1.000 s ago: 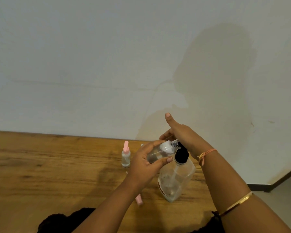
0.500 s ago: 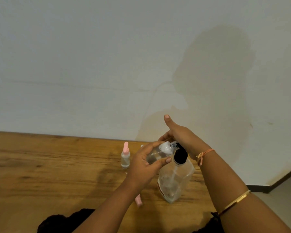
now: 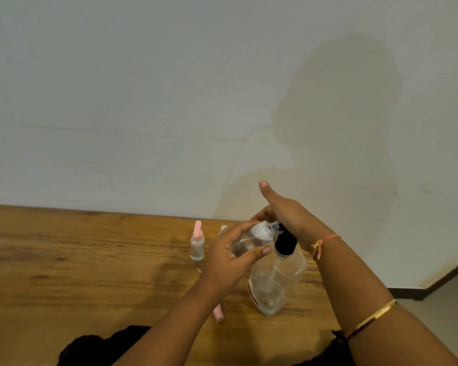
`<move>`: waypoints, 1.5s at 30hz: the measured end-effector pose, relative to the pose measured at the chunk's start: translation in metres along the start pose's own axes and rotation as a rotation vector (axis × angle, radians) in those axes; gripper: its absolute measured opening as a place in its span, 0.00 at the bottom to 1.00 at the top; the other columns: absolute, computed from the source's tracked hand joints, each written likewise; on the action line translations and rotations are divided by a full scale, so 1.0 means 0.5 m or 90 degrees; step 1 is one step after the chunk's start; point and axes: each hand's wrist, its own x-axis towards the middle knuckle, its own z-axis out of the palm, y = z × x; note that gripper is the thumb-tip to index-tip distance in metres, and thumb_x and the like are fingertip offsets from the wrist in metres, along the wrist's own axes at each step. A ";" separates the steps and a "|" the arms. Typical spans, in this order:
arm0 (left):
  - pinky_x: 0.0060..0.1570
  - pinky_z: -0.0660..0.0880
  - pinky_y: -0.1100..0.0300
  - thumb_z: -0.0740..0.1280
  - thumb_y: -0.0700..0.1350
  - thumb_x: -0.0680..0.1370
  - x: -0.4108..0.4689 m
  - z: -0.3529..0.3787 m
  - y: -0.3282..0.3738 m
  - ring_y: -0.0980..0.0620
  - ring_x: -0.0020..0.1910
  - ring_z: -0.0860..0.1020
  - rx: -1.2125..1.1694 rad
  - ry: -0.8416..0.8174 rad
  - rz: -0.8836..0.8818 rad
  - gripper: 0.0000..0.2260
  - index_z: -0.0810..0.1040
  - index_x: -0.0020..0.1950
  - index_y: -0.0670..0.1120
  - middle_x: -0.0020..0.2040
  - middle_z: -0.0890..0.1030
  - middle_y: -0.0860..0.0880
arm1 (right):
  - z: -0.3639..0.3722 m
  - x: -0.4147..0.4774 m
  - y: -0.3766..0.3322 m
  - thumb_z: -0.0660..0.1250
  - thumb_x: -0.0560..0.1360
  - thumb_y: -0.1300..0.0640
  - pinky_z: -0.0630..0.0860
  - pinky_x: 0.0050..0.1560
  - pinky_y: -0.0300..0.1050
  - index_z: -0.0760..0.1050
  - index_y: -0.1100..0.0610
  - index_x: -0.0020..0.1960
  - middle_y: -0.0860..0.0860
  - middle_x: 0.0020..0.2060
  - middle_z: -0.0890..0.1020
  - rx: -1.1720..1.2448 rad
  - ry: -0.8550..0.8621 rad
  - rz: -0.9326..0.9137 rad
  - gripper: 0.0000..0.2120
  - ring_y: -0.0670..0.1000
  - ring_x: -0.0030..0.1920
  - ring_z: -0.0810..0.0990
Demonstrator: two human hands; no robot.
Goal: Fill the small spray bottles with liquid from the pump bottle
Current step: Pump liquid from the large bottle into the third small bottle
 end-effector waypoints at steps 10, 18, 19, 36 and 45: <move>0.46 0.72 0.75 0.73 0.40 0.69 0.003 0.000 -0.009 0.67 0.52 0.76 0.010 -0.009 0.001 0.18 0.76 0.53 0.57 0.47 0.80 0.67 | 0.002 0.002 0.006 0.44 0.76 0.32 0.71 0.61 0.52 0.82 0.62 0.47 0.57 0.48 0.83 -0.016 0.019 0.008 0.40 0.55 0.51 0.79; 0.45 0.72 0.75 0.73 0.39 0.68 0.003 -0.002 0.001 0.68 0.52 0.76 -0.009 0.002 0.002 0.18 0.76 0.52 0.58 0.48 0.81 0.61 | -0.003 -0.002 -0.010 0.46 0.76 0.32 0.73 0.61 0.53 0.82 0.63 0.47 0.57 0.47 0.83 0.031 -0.016 0.011 0.39 0.56 0.50 0.80; 0.44 0.72 0.76 0.74 0.39 0.68 0.003 -0.002 0.002 0.69 0.51 0.76 -0.003 0.004 0.002 0.18 0.75 0.51 0.59 0.49 0.80 0.60 | -0.004 -0.002 -0.012 0.46 0.76 0.32 0.73 0.61 0.52 0.82 0.63 0.48 0.57 0.47 0.83 0.022 -0.019 0.011 0.39 0.55 0.50 0.80; 0.49 0.71 0.74 0.72 0.53 0.65 0.006 -0.004 -0.018 0.68 0.51 0.73 0.061 0.004 -0.016 0.18 0.74 0.53 0.62 0.52 0.77 0.55 | -0.002 -0.002 -0.008 0.52 0.77 0.35 0.74 0.50 0.46 0.82 0.62 0.48 0.55 0.45 0.82 0.000 -0.004 0.024 0.33 0.54 0.46 0.80; 0.52 0.74 0.65 0.73 0.54 0.62 -0.004 -0.025 -0.015 0.56 0.56 0.75 0.030 0.024 -0.100 0.20 0.76 0.53 0.60 0.56 0.78 0.53 | 0.002 -0.007 -0.031 0.54 0.78 0.38 0.68 0.32 0.39 0.81 0.63 0.51 0.53 0.40 0.80 -0.004 -0.007 0.046 0.30 0.51 0.36 0.77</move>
